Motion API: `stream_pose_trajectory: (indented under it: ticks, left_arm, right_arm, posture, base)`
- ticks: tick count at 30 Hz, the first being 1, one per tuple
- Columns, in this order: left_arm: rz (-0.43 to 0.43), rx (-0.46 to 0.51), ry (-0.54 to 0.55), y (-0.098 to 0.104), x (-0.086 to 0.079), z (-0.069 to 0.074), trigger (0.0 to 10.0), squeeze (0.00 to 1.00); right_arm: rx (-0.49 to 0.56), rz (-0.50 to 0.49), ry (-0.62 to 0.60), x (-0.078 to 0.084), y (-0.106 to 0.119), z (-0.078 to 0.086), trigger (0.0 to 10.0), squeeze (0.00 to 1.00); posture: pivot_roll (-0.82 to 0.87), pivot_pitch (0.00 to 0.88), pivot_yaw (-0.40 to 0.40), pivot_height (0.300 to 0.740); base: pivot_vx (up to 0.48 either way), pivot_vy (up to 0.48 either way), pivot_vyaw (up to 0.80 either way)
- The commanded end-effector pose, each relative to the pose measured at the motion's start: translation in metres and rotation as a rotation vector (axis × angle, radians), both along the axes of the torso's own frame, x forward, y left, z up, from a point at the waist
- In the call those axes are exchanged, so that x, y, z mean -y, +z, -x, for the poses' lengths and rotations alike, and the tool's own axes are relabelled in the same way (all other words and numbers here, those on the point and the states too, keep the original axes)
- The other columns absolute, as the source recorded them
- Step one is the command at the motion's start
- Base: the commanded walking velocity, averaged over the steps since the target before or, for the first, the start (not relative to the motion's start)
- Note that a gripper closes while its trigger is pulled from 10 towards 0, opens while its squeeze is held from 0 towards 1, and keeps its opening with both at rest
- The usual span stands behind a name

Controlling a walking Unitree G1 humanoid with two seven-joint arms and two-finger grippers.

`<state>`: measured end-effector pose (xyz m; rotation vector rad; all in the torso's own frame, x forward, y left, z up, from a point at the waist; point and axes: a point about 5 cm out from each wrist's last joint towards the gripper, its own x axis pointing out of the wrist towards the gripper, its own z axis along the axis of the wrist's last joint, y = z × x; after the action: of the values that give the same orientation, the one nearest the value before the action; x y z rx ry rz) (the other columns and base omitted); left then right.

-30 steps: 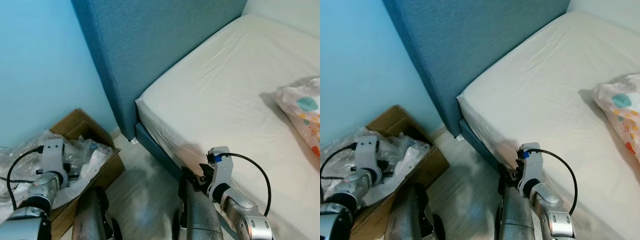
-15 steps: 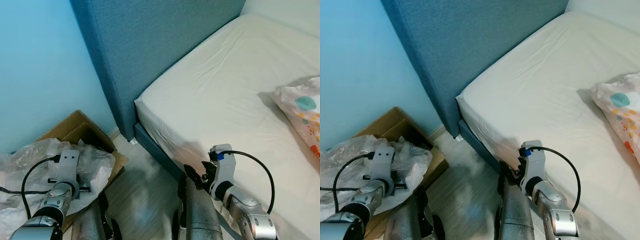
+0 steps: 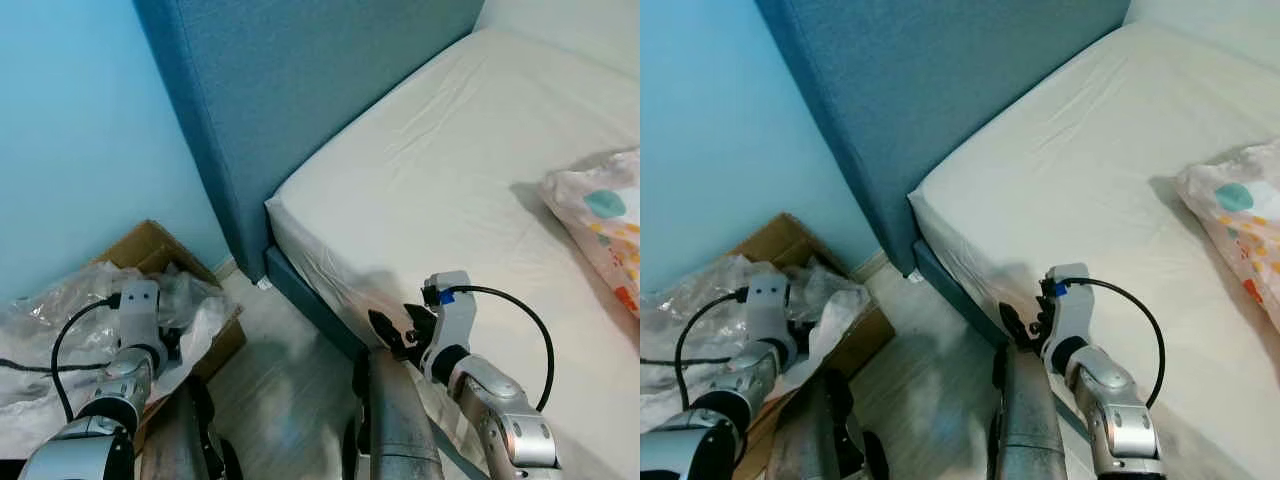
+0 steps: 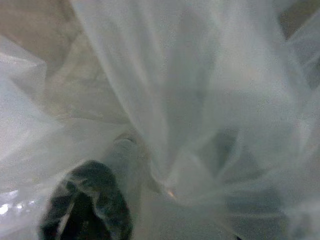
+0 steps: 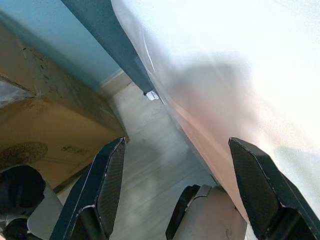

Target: Clean up the room

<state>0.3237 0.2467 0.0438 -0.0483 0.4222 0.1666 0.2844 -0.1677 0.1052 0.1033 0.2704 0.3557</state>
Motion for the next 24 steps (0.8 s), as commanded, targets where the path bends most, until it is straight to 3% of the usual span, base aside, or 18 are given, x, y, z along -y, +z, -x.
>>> stream_pose_trajectory:
  ticks: [1, 6, 10, 14, 15, 20, 21, 23, 24]
  left_arm:
    - [0.045, 0.009, -0.017, -0.001, -0.001, 0.002, 10.0, 1.0]
    - [-0.01, 0.039, -0.124, 0.012, -0.005, -0.005, 10.0, 1.0]
    - [-0.221, -0.074, -0.212, 0.012, -0.032, 0.005, 10.0, 1.0]
    - [-0.319, -0.136, -0.208, 0.011, -0.046, 0.012, 10.0, 1.0]
    - [-0.392, -0.172, -0.18, 0.015, -0.062, 0.017, 10.0, 1.0]
    - [-0.423, -0.212, -0.164, 0.017, -0.074, 0.021, 10.0, 1.0]
    - [-0.433, -0.224, -0.165, 0.018, -0.076, 0.022, 10.0, 0.69]
    - [-0.445, -0.231, -0.17, 0.019, -0.077, 0.022, 10.0, 0.69]
    - [-0.448, -0.234, -0.174, 0.02, -0.079, 0.022, 10.0, 0.0]
  right_arm:
    - [-0.018, -0.008, 0.001, 0.001, -0.007, -0.001, 10.0, 0.0]
    - [-0.004, -0.004, 0.002, 0.0, -0.005, -0.013, 10.0, 0.0]
    - [0.011, -0.009, 0.007, -0.003, -0.002, -0.024, 10.0, 0.0]
    - [0.014, -0.009, 0.008, -0.003, -0.002, -0.028, 10.0, 0.0]
    - [0.021, -0.01, 0.011, -0.004, -0.001, -0.034, 10.0, 0.0]
    - [0.03, -0.011, 0.016, -0.005, 0.0, -0.04, 10.0, 0.0]
    - [0.033, -0.01, 0.019, -0.005, 0.0, -0.043, 10.0, 0.0]
    - [0.036, -0.009, 0.022, -0.006, 0.0, -0.044, 10.0, 0.0]
    - [0.04, -0.007, 0.028, -0.007, 0.001, -0.046, 10.0, 0.0]
  posture:
    - [-0.2, 0.308, -0.017, 0.56]
    - [-0.17, 0.263, -0.013, 0.56]
    - [-0.13, 0.215, -0.008, 0.56]
    - [-0.12, 0.194, -0.007, 0.56]
    - [-0.1, 0.167, -0.008, 0.56]
    - [-0.09, 0.15, -0.01, 0.56]
    - [-0.09, 0.136, -0.014, 0.56]
    - [-0.09, 0.133, -0.015, 0.56]
    - [-0.09, 0.123, -0.017, 0.56]
  base:
    - [0.0, 0.0, 0.0]
    - [0.0, 0.0, 0.0]
    - [0.0, 0.0, 0.0]
    - [0.0, 0.0, 0.0]
    - [0.0, 0.0, 0.0]
    - [0.0, 0.0, 0.0]
    - [0.0, 0.0, 0.0]
    - [0.0, 0.0, 0.0]
    - [0.0, 0.0, 0.0]
